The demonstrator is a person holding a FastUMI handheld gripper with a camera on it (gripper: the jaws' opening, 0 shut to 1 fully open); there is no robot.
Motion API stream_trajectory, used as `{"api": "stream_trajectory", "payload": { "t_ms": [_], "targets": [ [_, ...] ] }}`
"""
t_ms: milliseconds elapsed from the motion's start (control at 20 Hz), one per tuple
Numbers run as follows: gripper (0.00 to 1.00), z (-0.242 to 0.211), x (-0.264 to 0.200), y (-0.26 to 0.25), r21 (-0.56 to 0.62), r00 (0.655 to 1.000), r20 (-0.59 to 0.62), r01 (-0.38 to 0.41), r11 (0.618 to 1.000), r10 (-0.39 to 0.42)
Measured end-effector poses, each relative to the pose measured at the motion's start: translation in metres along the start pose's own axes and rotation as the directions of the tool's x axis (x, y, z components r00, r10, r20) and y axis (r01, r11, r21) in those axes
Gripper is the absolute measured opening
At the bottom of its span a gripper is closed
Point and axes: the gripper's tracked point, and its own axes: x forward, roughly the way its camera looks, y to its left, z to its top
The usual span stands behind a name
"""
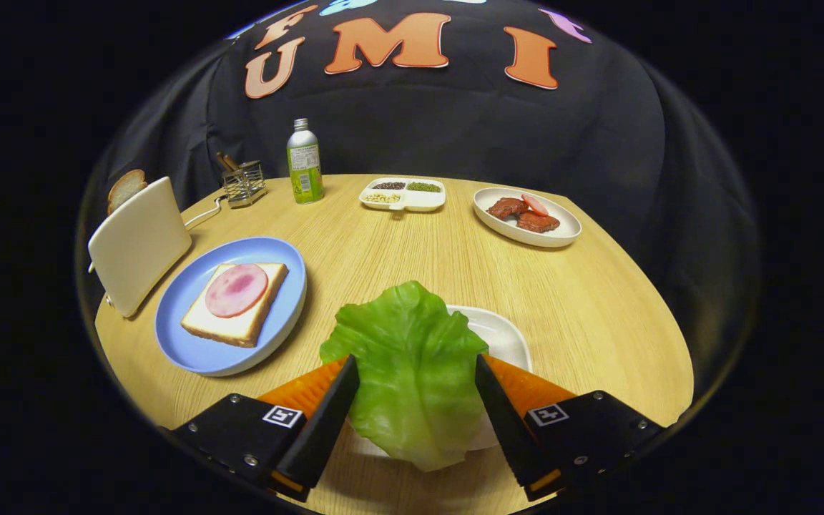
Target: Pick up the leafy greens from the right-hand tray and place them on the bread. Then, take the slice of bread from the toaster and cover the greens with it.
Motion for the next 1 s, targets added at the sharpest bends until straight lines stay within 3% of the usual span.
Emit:
{"api": "stream_trajectory", "payload": {
  "t_ms": [250, 450, 600, 1000],
  "targets": [
    [0.98, -0.0077, 0.0079, -0.0010, 0.046, 0.999, -0.045, -0.010, 0.999, 0.012],
    [0.89, -0.0084, 0.0095, -0.0025, 0.024, 0.999, -0.052, 0.002, 1.000, 0.000],
    [0.87, -0.0093, 0.0107, -0.0044, 0.030, 0.998, -0.059, 0.005, 1.000, -0.003],
    [0.48, -0.0077, 0.0107, -0.0035, 0.019, 0.998, -0.058, 0.013, 1.000, -0.012]
  ]
}}
